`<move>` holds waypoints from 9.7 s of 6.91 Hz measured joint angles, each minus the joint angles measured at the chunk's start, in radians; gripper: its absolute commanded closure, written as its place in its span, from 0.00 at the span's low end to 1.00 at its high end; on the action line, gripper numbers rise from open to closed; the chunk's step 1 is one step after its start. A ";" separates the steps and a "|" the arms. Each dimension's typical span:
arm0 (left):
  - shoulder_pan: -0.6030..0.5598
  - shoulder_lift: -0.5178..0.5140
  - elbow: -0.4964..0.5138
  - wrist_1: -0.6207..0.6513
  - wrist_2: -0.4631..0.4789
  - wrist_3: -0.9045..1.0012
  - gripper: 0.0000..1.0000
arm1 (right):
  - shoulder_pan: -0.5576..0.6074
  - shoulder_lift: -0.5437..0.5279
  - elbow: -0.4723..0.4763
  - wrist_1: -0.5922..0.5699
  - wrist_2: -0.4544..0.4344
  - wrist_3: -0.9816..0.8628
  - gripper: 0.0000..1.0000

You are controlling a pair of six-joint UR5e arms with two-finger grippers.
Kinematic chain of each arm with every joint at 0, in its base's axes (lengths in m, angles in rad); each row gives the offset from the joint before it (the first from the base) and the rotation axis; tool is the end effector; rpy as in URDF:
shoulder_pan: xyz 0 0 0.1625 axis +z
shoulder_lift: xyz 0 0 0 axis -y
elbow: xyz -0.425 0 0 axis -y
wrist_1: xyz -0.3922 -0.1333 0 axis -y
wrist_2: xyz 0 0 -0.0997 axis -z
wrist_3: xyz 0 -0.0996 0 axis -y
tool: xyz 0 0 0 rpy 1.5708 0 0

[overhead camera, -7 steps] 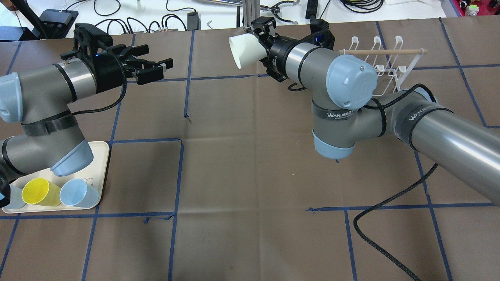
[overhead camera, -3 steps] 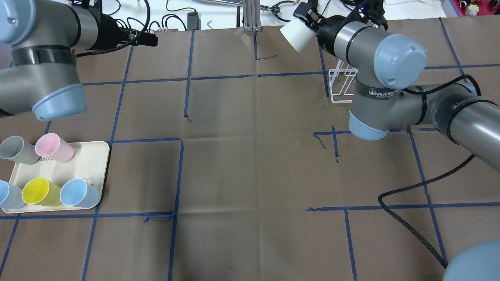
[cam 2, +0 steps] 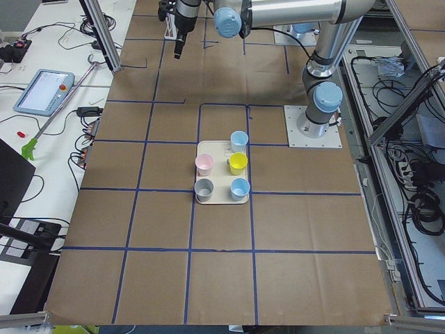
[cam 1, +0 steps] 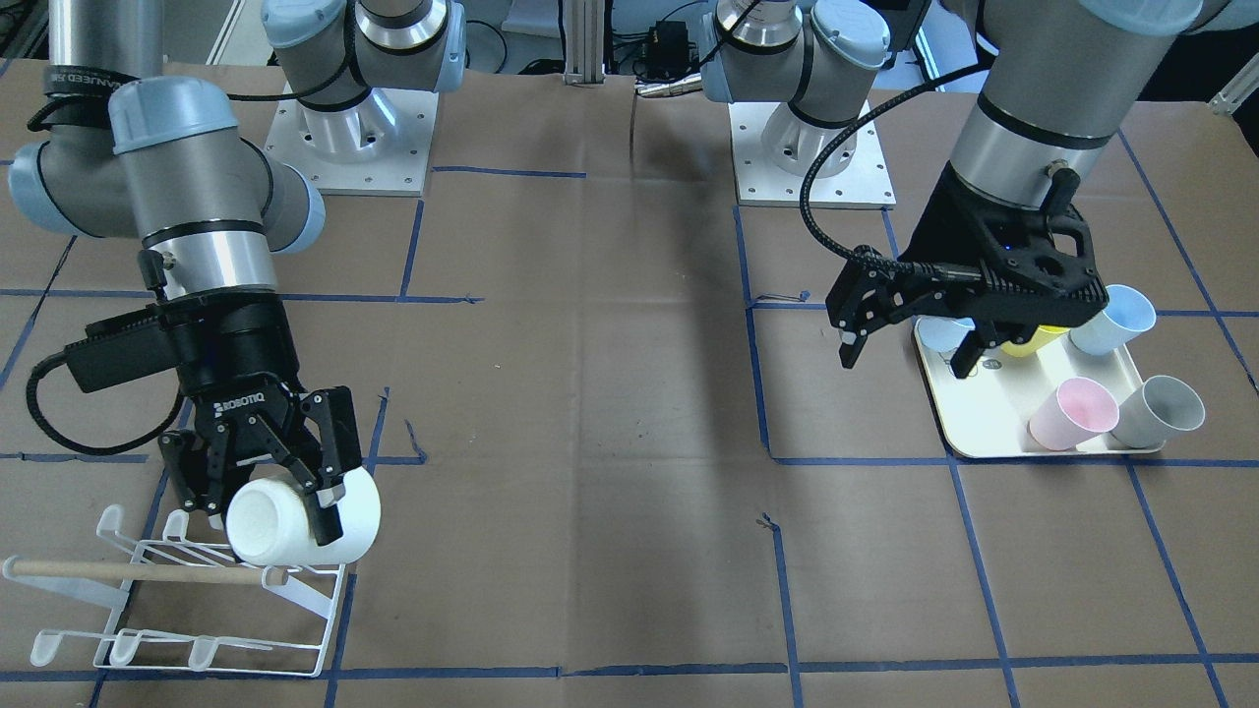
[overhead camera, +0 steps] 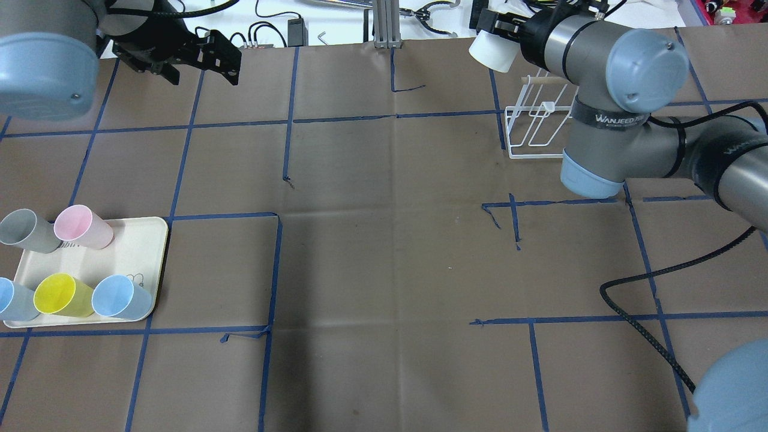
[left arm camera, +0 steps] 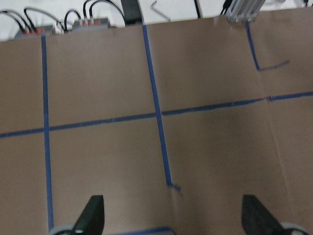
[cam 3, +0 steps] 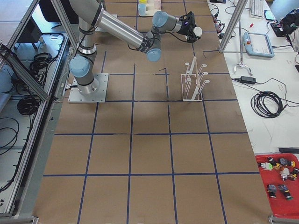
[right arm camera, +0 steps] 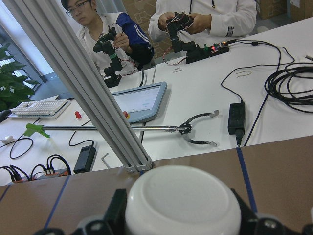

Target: Transfer IKEA cup to right arm and place on rack

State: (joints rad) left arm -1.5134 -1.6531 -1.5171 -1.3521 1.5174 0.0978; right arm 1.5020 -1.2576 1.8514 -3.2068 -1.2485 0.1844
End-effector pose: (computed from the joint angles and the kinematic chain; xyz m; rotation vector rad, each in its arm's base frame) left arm -0.1072 -0.5507 0.4960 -0.0703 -3.0880 0.3000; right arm 0.1240 -0.5978 0.3858 0.0821 2.4450 -1.3730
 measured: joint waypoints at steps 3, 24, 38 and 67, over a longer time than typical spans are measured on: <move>-0.006 0.104 -0.055 -0.200 0.026 -0.057 0.01 | -0.077 0.118 -0.129 -0.004 0.004 -0.274 0.81; 0.523 0.189 -0.778 0.324 0.118 0.449 0.01 | -0.059 0.106 -0.069 -0.102 -0.034 -0.338 0.00; 0.519 0.171 -0.736 0.312 0.146 0.449 1.00 | 0.173 -0.105 0.202 -0.389 -0.013 1.216 0.00; 0.188 0.062 -0.585 0.660 -1.126 0.922 1.00 | 0.257 -0.085 0.204 -0.287 0.120 1.433 0.01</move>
State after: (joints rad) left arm -1.3253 -1.5912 -2.1024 -0.6917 0.3909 1.0193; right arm 1.7592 -1.3425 2.0557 -3.4933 -1.1289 1.6169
